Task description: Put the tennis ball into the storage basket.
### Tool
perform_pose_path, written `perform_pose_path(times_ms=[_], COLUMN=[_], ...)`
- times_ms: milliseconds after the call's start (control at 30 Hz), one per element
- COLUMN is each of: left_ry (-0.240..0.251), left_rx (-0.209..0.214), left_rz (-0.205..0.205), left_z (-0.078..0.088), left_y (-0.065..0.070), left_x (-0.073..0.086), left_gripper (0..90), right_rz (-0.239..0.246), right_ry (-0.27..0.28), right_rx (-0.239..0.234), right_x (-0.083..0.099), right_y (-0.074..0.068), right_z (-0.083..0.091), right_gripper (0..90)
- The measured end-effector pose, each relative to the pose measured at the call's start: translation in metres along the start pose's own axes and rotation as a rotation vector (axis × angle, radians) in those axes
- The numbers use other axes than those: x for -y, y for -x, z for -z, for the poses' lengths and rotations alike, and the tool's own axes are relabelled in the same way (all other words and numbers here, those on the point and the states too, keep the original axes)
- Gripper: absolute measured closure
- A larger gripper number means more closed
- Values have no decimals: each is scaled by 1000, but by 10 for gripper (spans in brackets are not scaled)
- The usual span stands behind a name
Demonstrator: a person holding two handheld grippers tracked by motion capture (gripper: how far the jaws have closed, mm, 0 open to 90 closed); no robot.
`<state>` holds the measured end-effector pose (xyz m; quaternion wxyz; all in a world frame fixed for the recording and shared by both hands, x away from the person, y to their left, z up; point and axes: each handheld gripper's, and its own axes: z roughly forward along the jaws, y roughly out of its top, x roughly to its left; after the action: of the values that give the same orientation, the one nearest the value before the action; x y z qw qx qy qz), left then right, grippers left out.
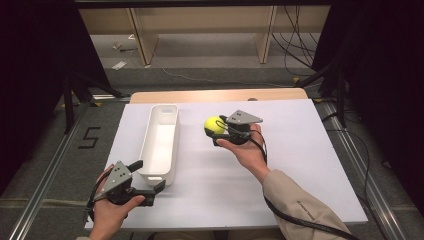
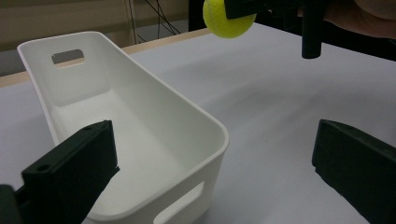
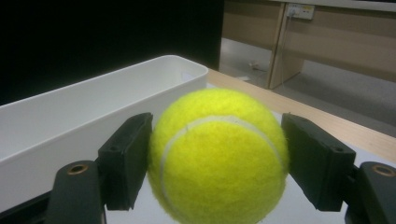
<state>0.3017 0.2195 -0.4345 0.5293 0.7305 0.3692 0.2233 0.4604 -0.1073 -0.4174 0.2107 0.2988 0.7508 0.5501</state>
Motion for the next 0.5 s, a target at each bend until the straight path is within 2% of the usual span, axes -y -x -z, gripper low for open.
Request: perform_pose_path(times_ms=[500], left_ry=[0], left_rx=[0], left_rz=[-4], left_z=[0], left_y=[0], left_x=[0], left_gripper=[0], right_rz=[-4], right_ry=[42], right_rx=[-10], right_x=[-9], right_y=[-5], right_z=[-4], right_gripper=[281])
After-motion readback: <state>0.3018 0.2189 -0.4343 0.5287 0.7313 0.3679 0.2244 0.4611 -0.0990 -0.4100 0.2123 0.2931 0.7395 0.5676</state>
